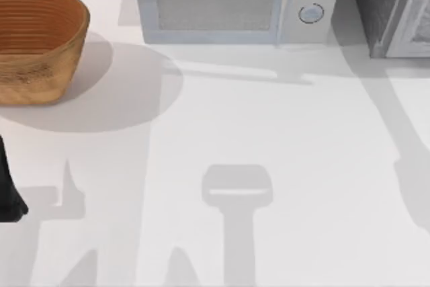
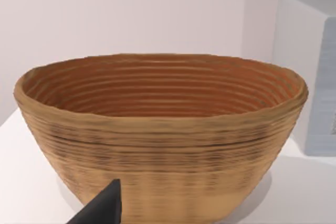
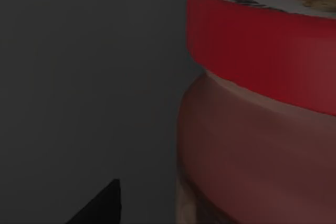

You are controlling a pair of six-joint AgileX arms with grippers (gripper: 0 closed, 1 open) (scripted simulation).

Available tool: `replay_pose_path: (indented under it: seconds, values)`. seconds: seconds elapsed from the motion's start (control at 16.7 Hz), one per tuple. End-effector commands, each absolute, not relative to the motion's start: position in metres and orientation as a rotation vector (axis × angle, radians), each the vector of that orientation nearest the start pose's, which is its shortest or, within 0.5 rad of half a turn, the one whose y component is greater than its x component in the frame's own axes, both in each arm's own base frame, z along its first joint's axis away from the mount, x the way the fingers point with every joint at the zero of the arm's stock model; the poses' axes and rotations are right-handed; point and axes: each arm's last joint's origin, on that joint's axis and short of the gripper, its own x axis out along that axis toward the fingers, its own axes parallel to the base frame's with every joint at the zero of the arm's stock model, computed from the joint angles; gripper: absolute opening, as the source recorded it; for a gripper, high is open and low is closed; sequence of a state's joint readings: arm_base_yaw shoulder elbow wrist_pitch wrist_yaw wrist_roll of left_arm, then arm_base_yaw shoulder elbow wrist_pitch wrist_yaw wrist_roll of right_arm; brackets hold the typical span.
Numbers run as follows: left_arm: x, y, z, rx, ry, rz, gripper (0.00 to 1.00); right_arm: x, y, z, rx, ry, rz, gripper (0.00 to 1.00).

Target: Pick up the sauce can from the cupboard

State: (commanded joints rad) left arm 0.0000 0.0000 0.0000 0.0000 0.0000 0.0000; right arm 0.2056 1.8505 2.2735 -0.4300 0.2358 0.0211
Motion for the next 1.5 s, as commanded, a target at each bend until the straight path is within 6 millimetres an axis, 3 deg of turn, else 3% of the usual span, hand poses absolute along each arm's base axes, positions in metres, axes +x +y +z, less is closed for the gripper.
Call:
replay_pose_path:
  seconds: [0.06,0.84,1.5]
  values:
    - [0.1057,-0.0012,0.16,0.0,0.0,0.0,1.0,0.3871,0.0815,0.5088,0.005,0.003,-0.01,1.0]
    - [0.1057,-0.0012,0.16,0.0,0.0,0.0,1.0,0.3871,0.0815,0.5088,0.005,0.003,-0.01,0.02]
    - [0.1057,-0.0012,0.16,0.0,0.0,0.0,1.0,0.3805,0.0839,0.5119,0.006,0.005,-0.008,0.0]
